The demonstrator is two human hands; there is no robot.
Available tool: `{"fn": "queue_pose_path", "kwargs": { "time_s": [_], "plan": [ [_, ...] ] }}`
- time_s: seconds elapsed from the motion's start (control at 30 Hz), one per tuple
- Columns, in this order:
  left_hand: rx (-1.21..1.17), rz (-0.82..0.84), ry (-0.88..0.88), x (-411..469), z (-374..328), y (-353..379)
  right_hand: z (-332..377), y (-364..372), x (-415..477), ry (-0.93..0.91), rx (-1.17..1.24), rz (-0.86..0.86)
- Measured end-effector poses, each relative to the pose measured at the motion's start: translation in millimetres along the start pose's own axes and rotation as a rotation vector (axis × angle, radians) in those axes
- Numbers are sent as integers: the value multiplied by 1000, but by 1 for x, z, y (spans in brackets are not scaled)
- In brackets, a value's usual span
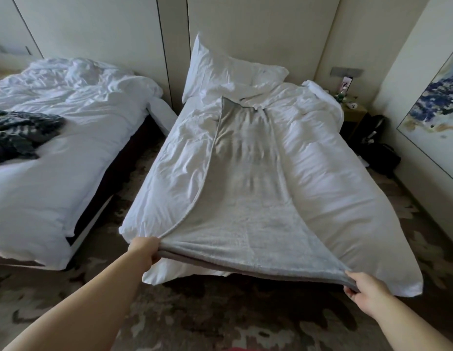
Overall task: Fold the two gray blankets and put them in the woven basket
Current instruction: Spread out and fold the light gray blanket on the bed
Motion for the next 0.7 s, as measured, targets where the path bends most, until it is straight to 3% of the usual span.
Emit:
{"fn": "queue_pose_path", "kwargs": {
  "time_s": [0.37,0.7],
  "plan": [
    [-263,186,-251,34,-12,5,9,18,-13,-26,165,-60],
    [-435,195,-351,73,-14,29,26,58,9,-2,174,-33]
  ]
}}
Point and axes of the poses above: each hand's wrist, its own x-axis towards the middle knuckle, its own y-axis out of the palm, z = x × y, the point moved 3 cm from there along x, towards the middle knuckle, and after that the axes turned 11 degrees about -x, right-handed, at the moved point
